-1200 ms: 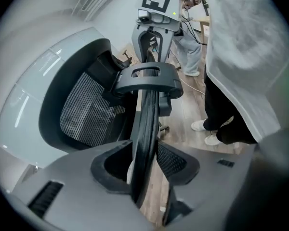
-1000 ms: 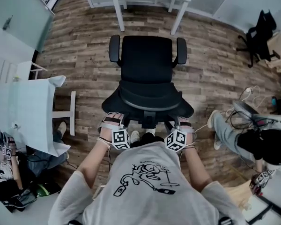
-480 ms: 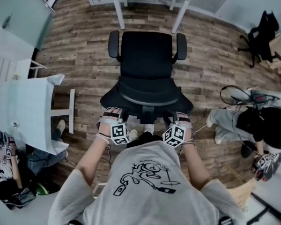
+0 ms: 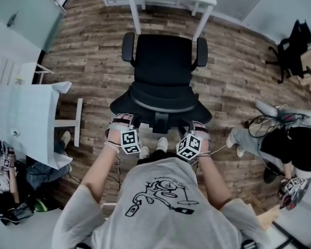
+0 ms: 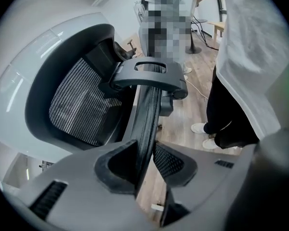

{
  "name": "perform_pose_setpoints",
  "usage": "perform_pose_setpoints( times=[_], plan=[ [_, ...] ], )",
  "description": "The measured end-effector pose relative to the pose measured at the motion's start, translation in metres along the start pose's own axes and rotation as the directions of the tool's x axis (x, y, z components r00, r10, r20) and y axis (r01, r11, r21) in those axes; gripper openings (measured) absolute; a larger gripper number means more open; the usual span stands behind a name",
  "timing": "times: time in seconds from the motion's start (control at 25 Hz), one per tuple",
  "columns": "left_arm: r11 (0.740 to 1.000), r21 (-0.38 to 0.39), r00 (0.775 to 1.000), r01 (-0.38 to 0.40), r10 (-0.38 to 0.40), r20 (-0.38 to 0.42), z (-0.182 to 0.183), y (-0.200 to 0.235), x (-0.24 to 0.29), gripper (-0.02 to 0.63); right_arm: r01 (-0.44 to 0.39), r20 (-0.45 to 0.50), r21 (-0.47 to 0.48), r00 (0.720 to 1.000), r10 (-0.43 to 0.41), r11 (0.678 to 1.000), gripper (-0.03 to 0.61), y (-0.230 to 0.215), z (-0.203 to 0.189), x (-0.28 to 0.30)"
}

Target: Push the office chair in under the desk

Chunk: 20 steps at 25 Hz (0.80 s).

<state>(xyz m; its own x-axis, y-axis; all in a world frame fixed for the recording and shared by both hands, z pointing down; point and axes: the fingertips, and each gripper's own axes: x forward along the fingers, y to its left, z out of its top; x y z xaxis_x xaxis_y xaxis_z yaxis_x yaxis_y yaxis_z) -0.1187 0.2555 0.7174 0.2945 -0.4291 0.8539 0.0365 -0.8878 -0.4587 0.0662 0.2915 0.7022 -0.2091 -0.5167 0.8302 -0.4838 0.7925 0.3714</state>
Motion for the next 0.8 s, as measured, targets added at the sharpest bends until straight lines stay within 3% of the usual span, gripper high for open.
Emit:
perform_pose_setpoints(
  times=[0.52, 0.8],
  plan=[
    [0.998, -0.061, 0.999, -0.001, -0.001, -0.046, 0.004, 0.043, 0.029, 0.114, -0.036, 0.010, -0.008, 0.999, 0.036, 0.999, 0.157, -0.046, 0.002, 0.025],
    [0.998, -0.055, 0.999, -0.004, 0.002, -0.046, 0.005, 0.060, 0.039, 0.114, -0.033, 0.003, 0.000, 0.999, 0.033, 0.999, 0.157, -0.063, 0.004, 0.035]
  ],
)
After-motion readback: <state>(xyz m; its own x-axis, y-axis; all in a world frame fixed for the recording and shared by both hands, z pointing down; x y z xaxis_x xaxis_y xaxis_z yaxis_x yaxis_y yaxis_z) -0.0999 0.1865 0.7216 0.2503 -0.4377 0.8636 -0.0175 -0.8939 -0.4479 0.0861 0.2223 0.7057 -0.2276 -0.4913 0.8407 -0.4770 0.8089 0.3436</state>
